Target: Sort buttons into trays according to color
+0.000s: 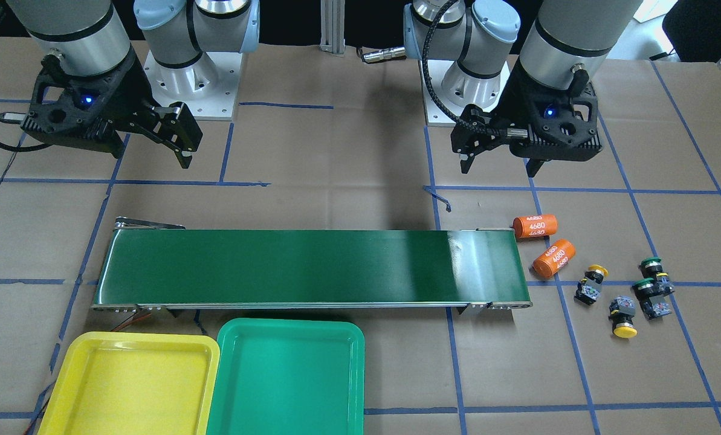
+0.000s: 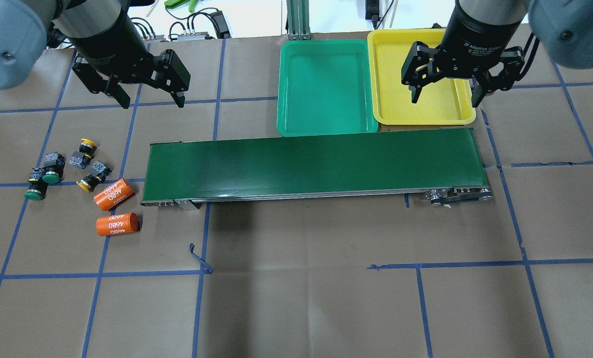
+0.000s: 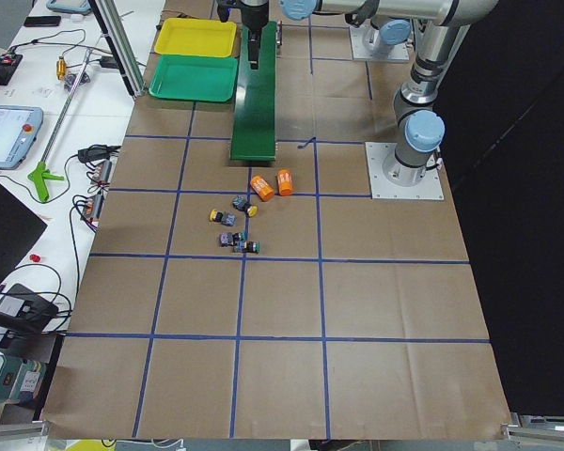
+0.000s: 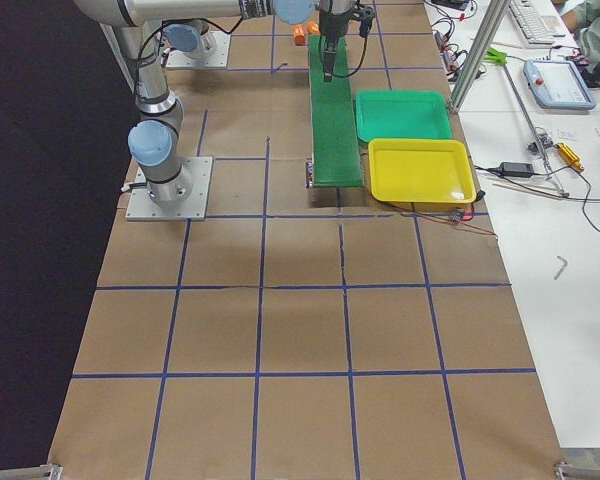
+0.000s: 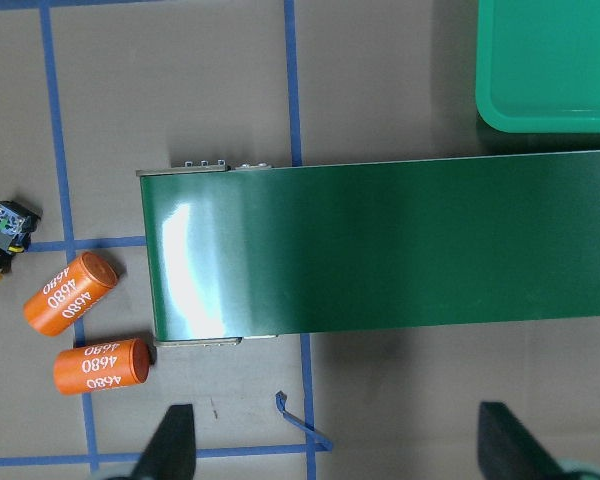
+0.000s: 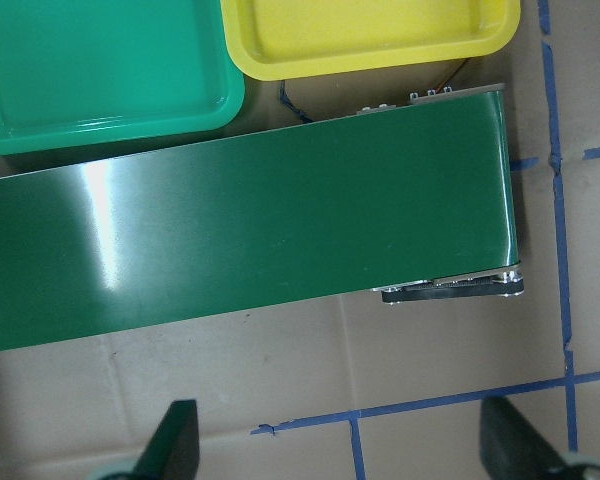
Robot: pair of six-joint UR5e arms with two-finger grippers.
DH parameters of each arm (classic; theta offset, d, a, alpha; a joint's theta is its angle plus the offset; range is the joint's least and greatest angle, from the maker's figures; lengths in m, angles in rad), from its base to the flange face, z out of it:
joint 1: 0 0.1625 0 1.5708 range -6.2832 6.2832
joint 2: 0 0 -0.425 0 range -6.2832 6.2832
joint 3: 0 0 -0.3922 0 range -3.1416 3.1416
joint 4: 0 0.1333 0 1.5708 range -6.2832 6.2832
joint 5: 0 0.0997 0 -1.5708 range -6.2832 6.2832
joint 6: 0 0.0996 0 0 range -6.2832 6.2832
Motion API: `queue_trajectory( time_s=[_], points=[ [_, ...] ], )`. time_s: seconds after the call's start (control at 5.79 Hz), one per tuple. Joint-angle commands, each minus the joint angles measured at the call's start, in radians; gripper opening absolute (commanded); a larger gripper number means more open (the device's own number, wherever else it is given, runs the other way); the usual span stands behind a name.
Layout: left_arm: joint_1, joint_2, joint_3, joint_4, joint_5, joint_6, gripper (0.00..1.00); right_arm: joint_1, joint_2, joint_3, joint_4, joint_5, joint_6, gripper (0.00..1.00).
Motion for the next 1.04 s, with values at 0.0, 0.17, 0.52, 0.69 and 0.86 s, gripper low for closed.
queue_trajectory(
  time_s=[0.0,0.17,0.52,0.69,0.86],
  points=[
    [0.007,0.011,-0.009,-0.010,-0.001,-0.001,0.98,0.000,0.000,0.000,0.000,0.000,-0.001,1.00],
    [0.007,0.016,-0.020,-0.009,0.001,0.001,0.98,0.000,0.001,0.000,0.000,-0.001,-0.013,1.00],
    [0.029,0.021,-0.023,-0.009,0.004,0.004,0.98,-0.002,0.001,0.000,-0.002,-0.003,-0.047,1.00],
    [0.106,0.008,-0.044,0.001,0.001,0.093,0.98,-0.002,0.001,0.002,-0.002,-0.001,-0.047,1.00],
    [0.191,0.022,-0.122,-0.001,0.001,0.281,0.98,-0.002,0.001,0.002,-0.005,-0.003,-0.047,1.00]
  ],
)
